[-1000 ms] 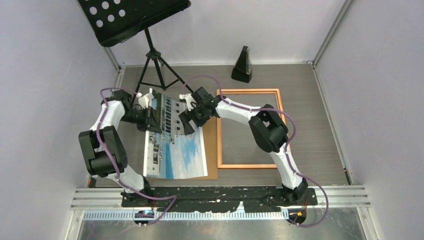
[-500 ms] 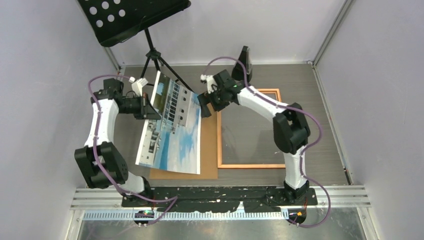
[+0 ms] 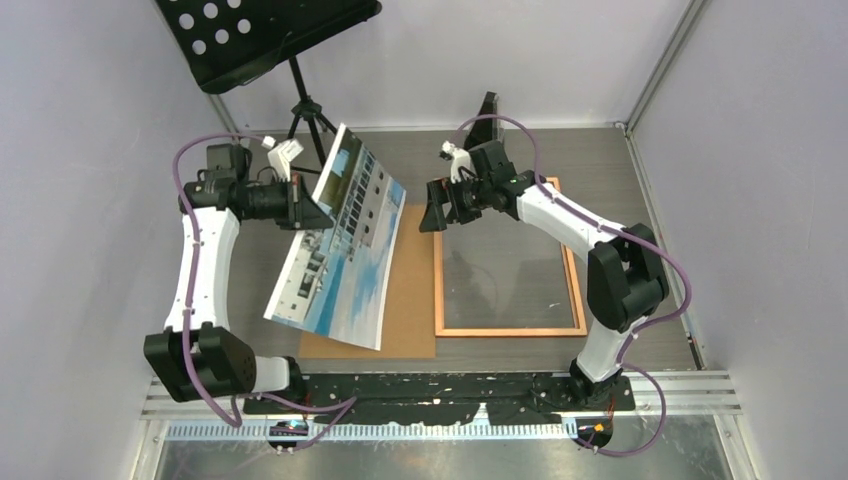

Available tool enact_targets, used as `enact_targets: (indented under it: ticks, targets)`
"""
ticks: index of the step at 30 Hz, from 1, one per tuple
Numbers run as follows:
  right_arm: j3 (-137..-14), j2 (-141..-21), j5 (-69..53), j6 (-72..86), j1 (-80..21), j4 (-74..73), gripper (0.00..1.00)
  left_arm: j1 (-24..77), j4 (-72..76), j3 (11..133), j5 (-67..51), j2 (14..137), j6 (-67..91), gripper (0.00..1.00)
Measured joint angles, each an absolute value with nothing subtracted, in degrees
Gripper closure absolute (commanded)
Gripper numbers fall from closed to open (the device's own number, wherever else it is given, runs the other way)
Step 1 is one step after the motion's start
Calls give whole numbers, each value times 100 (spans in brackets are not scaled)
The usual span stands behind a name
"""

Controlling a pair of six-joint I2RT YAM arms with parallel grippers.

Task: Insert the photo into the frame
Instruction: Pick up the photo at the center of the board, then turn over the photo from the photo frame.

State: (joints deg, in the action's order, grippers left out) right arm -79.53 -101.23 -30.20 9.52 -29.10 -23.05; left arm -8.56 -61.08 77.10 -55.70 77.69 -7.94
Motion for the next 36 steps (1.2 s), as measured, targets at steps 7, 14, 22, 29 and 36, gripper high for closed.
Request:
enact_targets:
  ticks: [7,14,22,29,36]
  targets:
    - [-8079,-10001,-3277,1468,-2838,-2091,0,-38,-6090,8584,-4644,7542,-220,100]
    - [-8792,-9789,-3562,2318,-2637,-1640,0,705,-6532,10151,-3201,7953,-56,100]
    - [-8812,-9561,-3948,3607,-2305,-749,2,1592,-6687,10750,-1743,8453,19,100]
    - [-8274,-9561,-4263,4611,-2316,290,2,2578,-6458,9880,-919,8674,292,100]
    - [-7358,-9507,-4195,5072,-2324,644,3,3430,-5975,9233,-340,8667,475,100]
